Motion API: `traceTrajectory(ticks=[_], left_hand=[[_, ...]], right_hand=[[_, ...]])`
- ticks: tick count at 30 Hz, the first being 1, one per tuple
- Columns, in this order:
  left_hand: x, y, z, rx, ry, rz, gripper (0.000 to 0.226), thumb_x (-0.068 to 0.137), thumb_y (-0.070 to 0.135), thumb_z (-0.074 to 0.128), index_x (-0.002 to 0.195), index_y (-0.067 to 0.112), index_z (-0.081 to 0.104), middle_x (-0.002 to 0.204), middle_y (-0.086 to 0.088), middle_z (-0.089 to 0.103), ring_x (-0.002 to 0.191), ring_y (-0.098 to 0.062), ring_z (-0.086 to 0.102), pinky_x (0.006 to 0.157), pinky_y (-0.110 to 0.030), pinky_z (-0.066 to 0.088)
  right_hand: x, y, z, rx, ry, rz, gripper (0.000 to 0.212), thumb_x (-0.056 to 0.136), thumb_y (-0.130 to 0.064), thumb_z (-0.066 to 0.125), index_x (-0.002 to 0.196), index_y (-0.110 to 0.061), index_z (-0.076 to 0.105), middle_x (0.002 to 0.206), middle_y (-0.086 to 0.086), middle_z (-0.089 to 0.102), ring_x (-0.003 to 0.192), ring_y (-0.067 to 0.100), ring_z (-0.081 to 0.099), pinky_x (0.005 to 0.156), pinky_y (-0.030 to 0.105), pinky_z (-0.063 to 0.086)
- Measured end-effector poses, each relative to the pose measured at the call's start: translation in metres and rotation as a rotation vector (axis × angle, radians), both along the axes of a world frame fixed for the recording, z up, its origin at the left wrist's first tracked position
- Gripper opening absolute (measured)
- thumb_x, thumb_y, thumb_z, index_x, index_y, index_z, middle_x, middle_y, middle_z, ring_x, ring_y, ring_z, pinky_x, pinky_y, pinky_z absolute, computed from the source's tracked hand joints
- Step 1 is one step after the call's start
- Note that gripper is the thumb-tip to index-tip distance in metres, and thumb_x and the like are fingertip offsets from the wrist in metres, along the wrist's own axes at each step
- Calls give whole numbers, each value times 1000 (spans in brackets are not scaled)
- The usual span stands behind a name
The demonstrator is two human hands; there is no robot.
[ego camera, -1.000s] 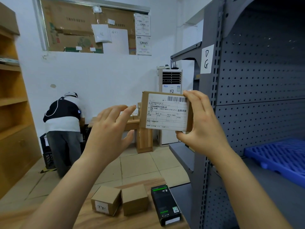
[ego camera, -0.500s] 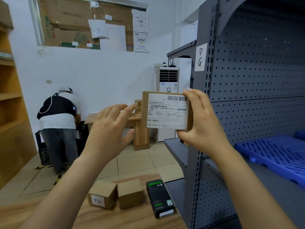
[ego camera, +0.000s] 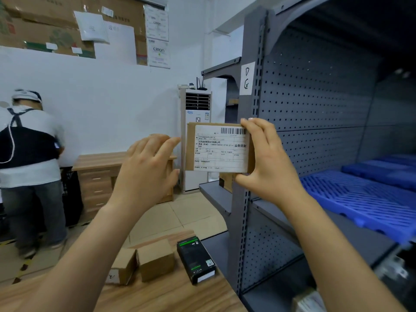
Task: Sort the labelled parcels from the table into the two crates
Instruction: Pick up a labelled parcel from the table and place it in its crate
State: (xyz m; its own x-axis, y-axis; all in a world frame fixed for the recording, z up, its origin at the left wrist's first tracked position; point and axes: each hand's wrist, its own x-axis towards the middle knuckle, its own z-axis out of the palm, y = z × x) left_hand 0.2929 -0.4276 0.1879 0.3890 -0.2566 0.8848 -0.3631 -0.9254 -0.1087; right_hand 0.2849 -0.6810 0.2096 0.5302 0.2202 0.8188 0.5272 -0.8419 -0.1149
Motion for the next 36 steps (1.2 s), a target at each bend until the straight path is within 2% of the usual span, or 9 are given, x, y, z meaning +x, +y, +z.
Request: traceTrajectory(ticks=[4,9,20,24,29,33,36], left_hand=[[-1,12,-5,31,52,-78,67,69,20,81,130,11,54,122,-13,58,113,-34,54,96,-52,43],[-9,31,-11,79,67,-221,67,67,19,81,128,11,55,119,-11,58,109,-30,51,93,-47,43],[-64,25,-35,165,187,-551,65,69,20,79,129,10,55,119,-10,58,112,-31,53,95,-45,42],[-85,9,-47,202,215,-642,67,68,22,81,128,10,56,119,-10,58,111,-32,53,91,-46,45],[-126,-29,-47,224,198,-786,70,64,22,86,126,6,57,119,-13,59,110,-34,55,89,-48,46],[-175,-69,-40,211,187,-921,71,65,20,85,128,6,56,121,-15,59,110,-38,56,91,-50,46],[-224,-103,-38,203,172,-1048,70,64,19,85,126,7,56,119,-15,60,106,-36,57,88,-50,47]], right_hand=[[-24,12,-3,28,23,-78,100,64,-19,79,150,-19,27,150,-5,22,134,15,31,93,36,49],[-68,33,-17,92,45,-209,98,65,-22,77,149,-21,28,149,-7,21,134,16,32,86,43,53],[-188,61,-47,148,123,-542,99,63,-17,78,149,-17,29,150,1,24,136,19,31,101,37,44],[-237,59,-56,132,139,-667,98,64,-18,79,149,-17,29,149,0,25,134,15,30,96,33,46],[-305,46,-56,119,143,-812,99,64,-22,80,149,-18,29,149,-1,24,134,19,32,101,37,45],[-374,33,-52,113,128,-946,99,65,-23,79,149,-20,27,149,-1,22,134,20,33,97,32,44],[-438,22,-50,117,119,-1050,99,66,-23,79,150,-19,26,149,-1,23,135,20,31,100,33,42]])
